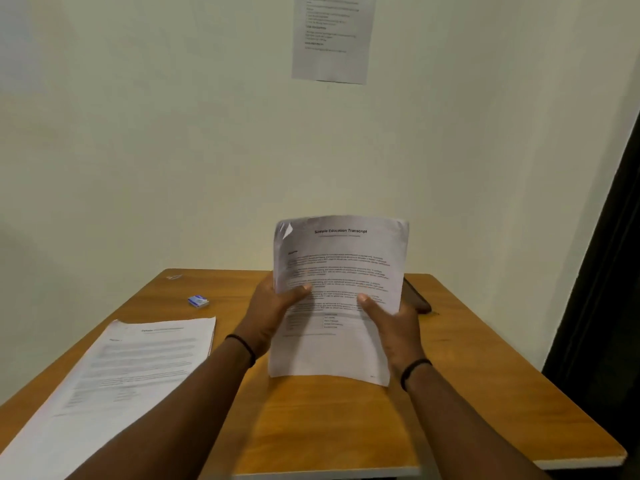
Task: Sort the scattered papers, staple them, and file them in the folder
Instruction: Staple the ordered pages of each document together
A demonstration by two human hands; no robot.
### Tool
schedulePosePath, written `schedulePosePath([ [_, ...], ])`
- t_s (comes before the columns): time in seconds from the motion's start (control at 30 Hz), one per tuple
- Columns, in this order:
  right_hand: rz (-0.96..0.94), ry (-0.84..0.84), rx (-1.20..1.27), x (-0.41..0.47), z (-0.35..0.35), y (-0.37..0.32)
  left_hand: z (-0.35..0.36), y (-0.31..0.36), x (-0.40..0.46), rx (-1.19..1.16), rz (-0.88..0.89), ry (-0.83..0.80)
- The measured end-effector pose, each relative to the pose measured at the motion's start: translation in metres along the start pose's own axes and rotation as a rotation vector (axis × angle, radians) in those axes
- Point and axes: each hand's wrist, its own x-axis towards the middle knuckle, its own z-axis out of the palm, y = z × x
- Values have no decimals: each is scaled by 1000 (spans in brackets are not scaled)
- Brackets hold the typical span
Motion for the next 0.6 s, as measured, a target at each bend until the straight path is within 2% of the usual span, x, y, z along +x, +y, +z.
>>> schedulePosePath([
  [0.27, 33, 14, 29, 5, 9, -2, -2, -1, 5, -6, 0, 16],
  [0.43, 148, 34, -61, -18, 0, 37, -5, -38, -14, -3, -131, 81],
  [0.6, 169, -18, -90, -17, 1, 39, -9, -54, -17, 3, -164, 119],
])
